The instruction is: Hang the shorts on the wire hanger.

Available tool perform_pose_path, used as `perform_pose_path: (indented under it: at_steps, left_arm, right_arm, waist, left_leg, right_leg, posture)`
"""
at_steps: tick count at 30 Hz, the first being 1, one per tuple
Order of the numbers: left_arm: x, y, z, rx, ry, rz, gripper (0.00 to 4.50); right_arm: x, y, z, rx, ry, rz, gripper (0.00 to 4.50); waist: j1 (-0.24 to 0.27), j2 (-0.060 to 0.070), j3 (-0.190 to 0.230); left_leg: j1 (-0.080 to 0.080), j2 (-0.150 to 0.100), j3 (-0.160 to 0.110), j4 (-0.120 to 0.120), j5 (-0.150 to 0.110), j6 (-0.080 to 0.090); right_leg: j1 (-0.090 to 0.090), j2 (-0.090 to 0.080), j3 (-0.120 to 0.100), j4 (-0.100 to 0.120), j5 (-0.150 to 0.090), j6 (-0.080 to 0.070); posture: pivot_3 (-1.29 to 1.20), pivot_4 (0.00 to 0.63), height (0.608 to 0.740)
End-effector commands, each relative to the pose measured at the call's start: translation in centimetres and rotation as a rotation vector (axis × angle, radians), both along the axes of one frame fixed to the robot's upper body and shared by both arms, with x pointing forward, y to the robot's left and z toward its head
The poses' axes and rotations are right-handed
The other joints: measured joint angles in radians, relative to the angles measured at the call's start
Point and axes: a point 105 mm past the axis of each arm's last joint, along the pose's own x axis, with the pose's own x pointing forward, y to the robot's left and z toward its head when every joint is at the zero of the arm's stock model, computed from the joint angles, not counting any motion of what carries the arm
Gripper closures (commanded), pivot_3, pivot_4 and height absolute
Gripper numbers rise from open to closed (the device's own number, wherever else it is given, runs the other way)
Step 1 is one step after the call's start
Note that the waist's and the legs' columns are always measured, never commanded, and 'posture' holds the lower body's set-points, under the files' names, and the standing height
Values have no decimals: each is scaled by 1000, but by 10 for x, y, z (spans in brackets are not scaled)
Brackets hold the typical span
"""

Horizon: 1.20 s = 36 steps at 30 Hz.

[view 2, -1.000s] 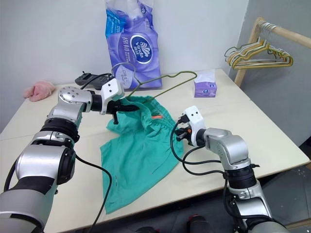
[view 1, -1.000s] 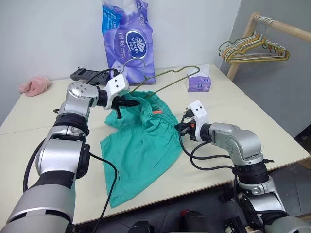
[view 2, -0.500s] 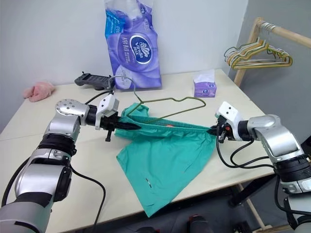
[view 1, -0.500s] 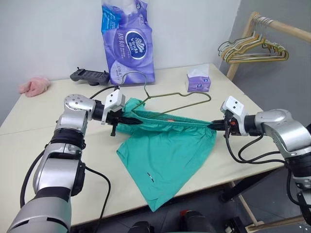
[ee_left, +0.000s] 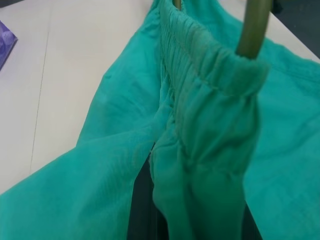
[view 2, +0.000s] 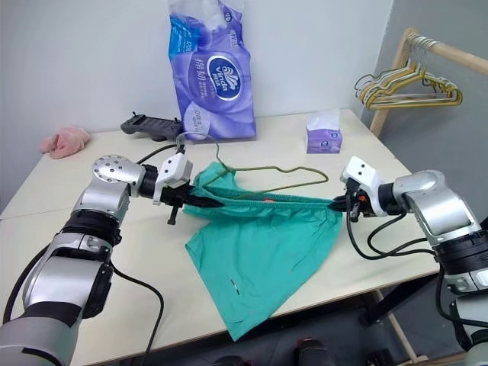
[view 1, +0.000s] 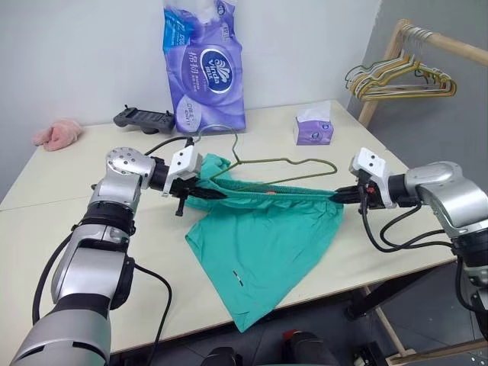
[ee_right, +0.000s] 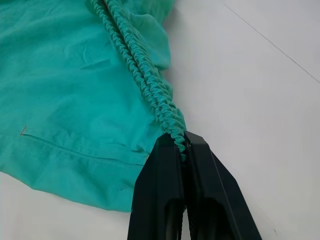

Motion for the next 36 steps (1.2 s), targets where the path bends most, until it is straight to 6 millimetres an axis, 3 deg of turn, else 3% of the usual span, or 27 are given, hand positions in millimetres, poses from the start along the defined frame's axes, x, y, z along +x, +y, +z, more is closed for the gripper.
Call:
perform_pose_path:
  at_steps: [1, 10, 17, 24, 36]
  left_arm:
    - [0, 21, 3, 95, -44, 17, 4500]
    - [14, 34, -5, 234, -144, 77, 4500]
    - [23, 25, 4, 178, -177, 110, 4500]
    - [25, 25, 2, 218, -184, 100, 4500]
    - [27, 33, -8, 411, -250, 59, 4500]
  right_arm:
    - [4, -22, 12, -67, -30, -68, 4464]
    - [-10, -28, 22, -103, -17, -34, 4464]
    - [-27, -19, 23, -106, 8, 22, 4464]
    - [-32, -17, 27, -114, 2, 31, 4464]
    - [-34, 21, 68, -99, -72, 149, 4464]
  waist:
    - [0, 0, 0]
    - [5, 0, 0]
    - [8, 0, 0]
    - [8, 0, 0]
    - [8, 0, 0]
  left_leg:
    - [0, 0, 0, 0, 0, 0]
    - [0, 0, 0, 0, 0, 0]
    - [0, 0, 0, 1, 0, 0]
    - [0, 0, 1, 1, 0, 0]
    - [-1, 0, 1, 1, 0, 0]
  right_leg:
    - [0, 0, 0, 0, 0, 0]
    - [0, 0, 0, 0, 0, 0]
    - [0, 0, 0, 0, 0, 0]
    - [0, 0, 0, 0, 0, 0]
    - [0, -1, 0, 0, 0, 0]
  posture:
    - [-68, 0, 740]
    - [-74, 0, 740]
    - [-88, 0, 740]
    - [-98, 0, 740]
    - [-113, 0, 740]
